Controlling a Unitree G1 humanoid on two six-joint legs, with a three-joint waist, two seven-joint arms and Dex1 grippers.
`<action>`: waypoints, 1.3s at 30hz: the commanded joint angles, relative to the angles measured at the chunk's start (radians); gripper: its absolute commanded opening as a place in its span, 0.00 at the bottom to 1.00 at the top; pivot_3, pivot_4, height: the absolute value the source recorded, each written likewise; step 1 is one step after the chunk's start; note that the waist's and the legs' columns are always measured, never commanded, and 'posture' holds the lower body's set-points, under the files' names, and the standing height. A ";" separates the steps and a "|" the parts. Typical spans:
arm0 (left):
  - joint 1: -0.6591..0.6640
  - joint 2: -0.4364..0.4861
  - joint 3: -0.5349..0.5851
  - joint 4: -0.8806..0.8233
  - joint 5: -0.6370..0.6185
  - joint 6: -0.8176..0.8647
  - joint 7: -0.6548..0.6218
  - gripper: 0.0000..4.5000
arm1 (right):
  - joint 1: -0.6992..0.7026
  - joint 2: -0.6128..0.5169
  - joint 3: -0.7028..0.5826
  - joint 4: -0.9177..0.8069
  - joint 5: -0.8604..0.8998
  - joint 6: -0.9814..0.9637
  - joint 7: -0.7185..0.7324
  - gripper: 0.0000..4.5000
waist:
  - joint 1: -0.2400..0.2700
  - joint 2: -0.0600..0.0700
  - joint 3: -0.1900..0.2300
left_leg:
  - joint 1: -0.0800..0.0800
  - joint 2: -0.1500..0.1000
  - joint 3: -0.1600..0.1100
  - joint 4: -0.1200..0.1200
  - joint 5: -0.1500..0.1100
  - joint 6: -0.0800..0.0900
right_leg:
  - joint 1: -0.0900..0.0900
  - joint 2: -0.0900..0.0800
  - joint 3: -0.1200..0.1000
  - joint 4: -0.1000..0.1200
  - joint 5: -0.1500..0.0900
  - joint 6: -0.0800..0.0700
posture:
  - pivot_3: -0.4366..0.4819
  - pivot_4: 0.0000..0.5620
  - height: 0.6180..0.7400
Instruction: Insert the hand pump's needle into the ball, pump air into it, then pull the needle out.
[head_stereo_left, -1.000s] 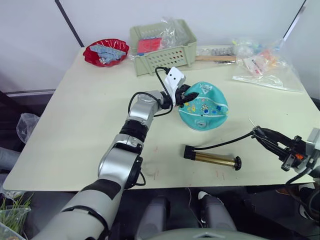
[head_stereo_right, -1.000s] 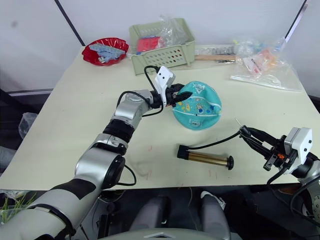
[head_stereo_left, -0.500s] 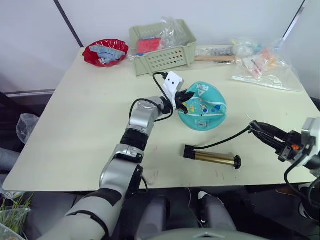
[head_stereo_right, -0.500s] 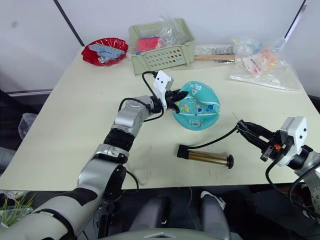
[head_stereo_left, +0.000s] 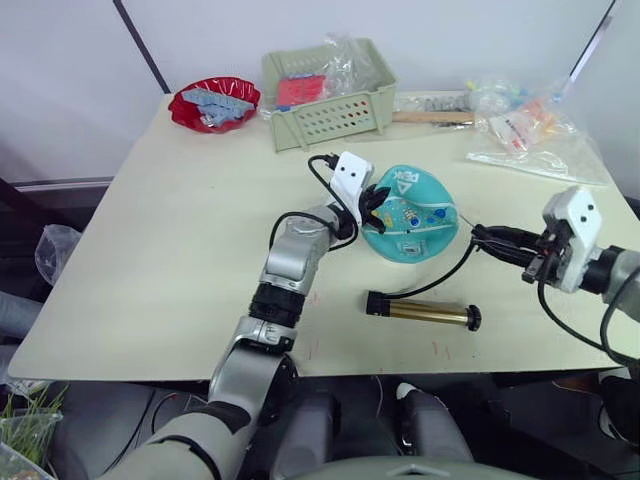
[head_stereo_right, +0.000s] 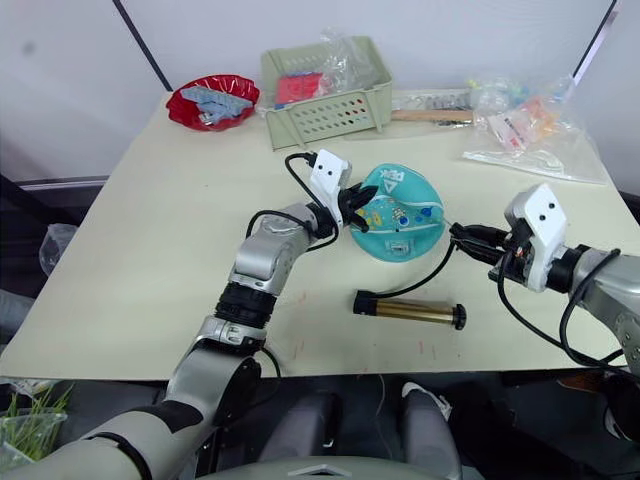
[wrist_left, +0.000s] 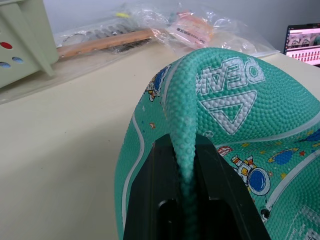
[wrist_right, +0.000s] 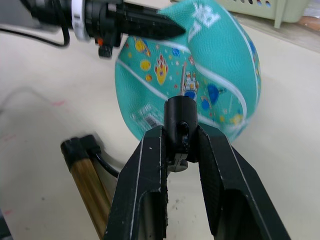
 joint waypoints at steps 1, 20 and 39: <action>0.011 -0.017 -0.027 -0.058 0.034 0.003 0.050 0.00 | -0.116 -0.068 0.063 0.016 -0.016 0.133 -0.026 0.08 | 0.000 0.000 0.000 | 0.000 0.000 0.000 0.000 0.000 0.000 | 0.000 0.000 0.000 0.000 0.000 0.000 | 0.48 0.27 1.00; 0.049 -0.030 -0.069 -0.112 0.052 -0.005 0.068 0.00 | -0.836 -0.099 0.609 0.301 -0.085 0.612 0.209 0.08 | 0.007 0.001 -0.001 | -0.016 -0.001 -0.002 0.011 0.000 0.000 | -0.011 -0.002 -0.001 0.002 0.002 0.003 | 0.48 0.27 1.00; 0.102 -0.020 -0.102 -0.163 0.067 0.004 0.055 0.00 | -1.022 0.062 0.898 0.571 -0.317 0.520 0.344 0.08 | 0.009 0.001 -0.001 | -0.021 -0.005 -0.001 0.011 0.002 -0.003 | -0.017 -0.005 -0.002 0.002 0.003 0.003 | 0.48 0.27 1.00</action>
